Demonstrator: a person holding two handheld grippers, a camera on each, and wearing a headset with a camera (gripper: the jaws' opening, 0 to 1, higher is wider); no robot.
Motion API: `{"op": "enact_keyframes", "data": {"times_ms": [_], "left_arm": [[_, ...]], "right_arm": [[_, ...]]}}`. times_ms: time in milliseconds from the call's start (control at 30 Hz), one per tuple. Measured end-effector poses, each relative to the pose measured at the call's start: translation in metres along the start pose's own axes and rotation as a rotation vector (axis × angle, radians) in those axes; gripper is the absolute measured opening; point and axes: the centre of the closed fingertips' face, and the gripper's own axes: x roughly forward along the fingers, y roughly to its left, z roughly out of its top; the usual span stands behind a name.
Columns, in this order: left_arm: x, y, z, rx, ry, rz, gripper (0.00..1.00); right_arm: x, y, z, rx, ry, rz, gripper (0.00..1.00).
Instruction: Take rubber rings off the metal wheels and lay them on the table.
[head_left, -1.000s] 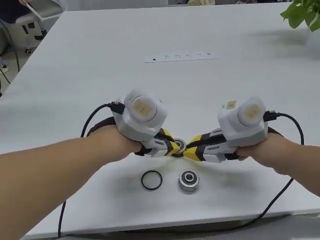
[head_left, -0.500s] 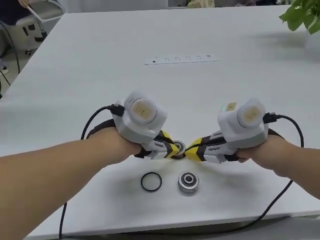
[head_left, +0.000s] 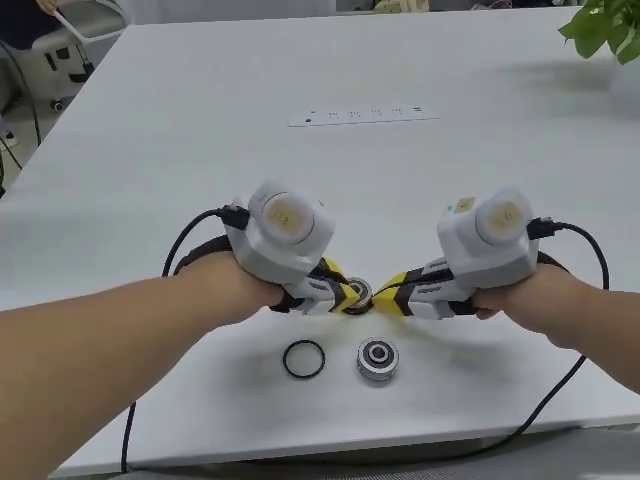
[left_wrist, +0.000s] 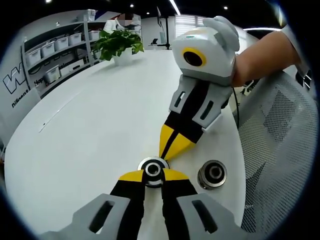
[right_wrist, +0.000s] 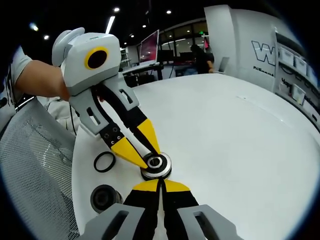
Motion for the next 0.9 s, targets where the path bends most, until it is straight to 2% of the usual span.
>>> {"op": "enact_keyframes", "data": {"times_ms": [233, 367, 500, 900], "left_arm": [[0.000, 0.000, 0.000, 0.001, 0.000, 0.001, 0.07], [0.000, -0.001, 0.000, -0.003, 0.004, 0.004, 0.07], [-0.001, -0.001, 0.000, -0.005, 0.003, 0.007, 0.07], [0.000, -0.001, 0.000, 0.004, 0.005, 0.013, 0.06]], "right_arm": [[-0.004, 0.003, 0.003, 0.086, -0.017, 0.002, 0.00], [-0.004, 0.002, 0.004, 0.104, -0.023, -0.003, 0.00], [-0.005, -0.001, 0.011, 0.148, -0.066, -0.009, 0.00], [-0.005, 0.001, 0.015, 0.152, -0.087, -0.001, 0.00]]}}
